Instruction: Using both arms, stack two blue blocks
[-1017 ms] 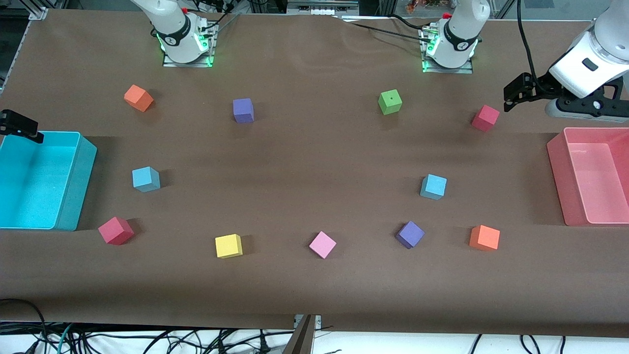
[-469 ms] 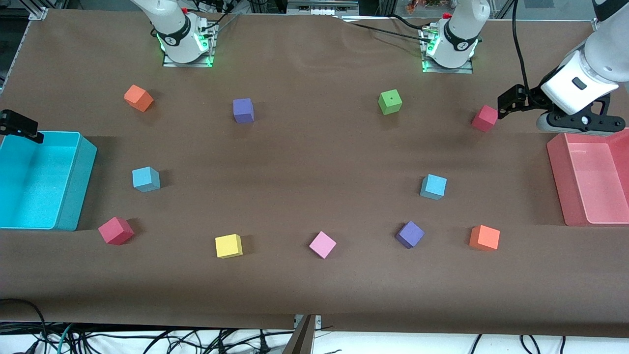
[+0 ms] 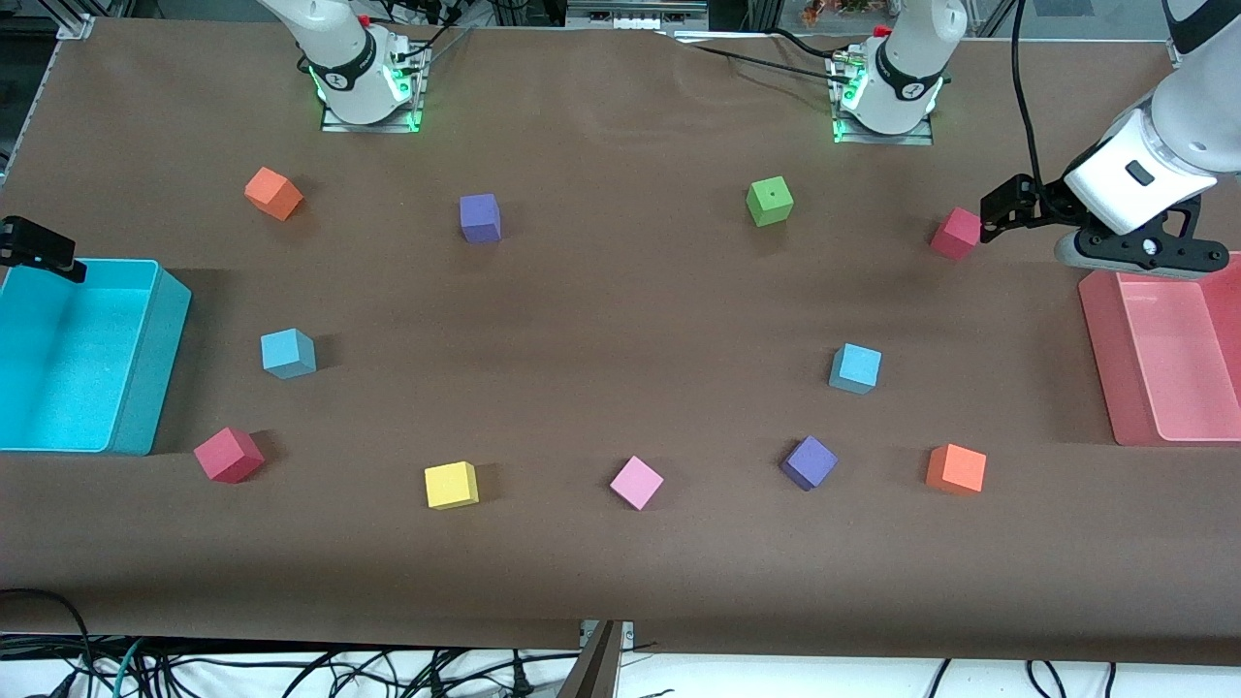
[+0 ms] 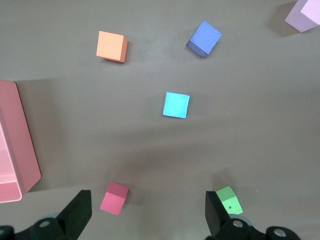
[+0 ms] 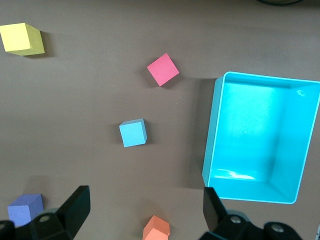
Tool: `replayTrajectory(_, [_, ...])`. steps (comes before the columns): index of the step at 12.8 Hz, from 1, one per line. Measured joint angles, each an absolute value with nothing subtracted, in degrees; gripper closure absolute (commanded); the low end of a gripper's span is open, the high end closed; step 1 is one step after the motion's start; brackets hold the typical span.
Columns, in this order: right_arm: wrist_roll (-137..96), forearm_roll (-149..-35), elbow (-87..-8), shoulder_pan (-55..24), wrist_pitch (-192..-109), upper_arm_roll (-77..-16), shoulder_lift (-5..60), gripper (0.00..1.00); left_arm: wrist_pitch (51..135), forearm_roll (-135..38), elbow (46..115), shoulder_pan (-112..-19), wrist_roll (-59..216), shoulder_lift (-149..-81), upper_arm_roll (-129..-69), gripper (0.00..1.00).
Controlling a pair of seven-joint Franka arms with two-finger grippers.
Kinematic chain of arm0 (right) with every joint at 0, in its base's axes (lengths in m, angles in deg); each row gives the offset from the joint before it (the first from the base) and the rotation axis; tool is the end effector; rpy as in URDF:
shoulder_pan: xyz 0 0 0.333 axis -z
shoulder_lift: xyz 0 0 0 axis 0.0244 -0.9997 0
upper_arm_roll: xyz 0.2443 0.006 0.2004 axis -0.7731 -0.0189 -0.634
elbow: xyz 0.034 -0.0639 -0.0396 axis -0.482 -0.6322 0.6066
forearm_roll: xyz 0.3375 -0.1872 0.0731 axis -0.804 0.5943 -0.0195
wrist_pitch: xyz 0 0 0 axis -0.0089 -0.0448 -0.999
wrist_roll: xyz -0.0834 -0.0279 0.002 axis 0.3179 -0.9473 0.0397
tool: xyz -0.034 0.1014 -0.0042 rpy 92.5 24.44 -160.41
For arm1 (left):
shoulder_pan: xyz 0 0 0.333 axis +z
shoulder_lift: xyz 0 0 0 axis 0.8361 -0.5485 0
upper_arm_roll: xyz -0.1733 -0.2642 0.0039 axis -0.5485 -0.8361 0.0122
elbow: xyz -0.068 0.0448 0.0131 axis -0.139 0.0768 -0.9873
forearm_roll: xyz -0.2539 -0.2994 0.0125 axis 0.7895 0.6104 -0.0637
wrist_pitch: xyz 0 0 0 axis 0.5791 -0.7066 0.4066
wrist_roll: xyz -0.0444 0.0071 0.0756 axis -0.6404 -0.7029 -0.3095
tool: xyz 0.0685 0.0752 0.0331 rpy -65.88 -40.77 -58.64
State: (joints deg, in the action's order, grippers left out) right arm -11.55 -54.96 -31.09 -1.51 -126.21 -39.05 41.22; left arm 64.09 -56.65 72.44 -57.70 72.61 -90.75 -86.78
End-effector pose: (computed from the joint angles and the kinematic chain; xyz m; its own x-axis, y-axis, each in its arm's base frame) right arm 0.5984 -0.0912 0.5942 0.9965 0.0809 -0.0184 0.0815 -0.9961 0.0332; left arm 0.5521 -0.0676 0.5938 0.9899 -0.1081 -0.0913 -0.1069 -0.9941 0.0178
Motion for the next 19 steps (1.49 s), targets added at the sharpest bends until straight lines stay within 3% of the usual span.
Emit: replayTrajectory(19, [-11.55,-54.84,-31.09,-1.47,-126.23,-39.05,41.18,0.0,64.69,-56.63,72.11,-56.76,71.71,-90.93,-87.02,0.0])
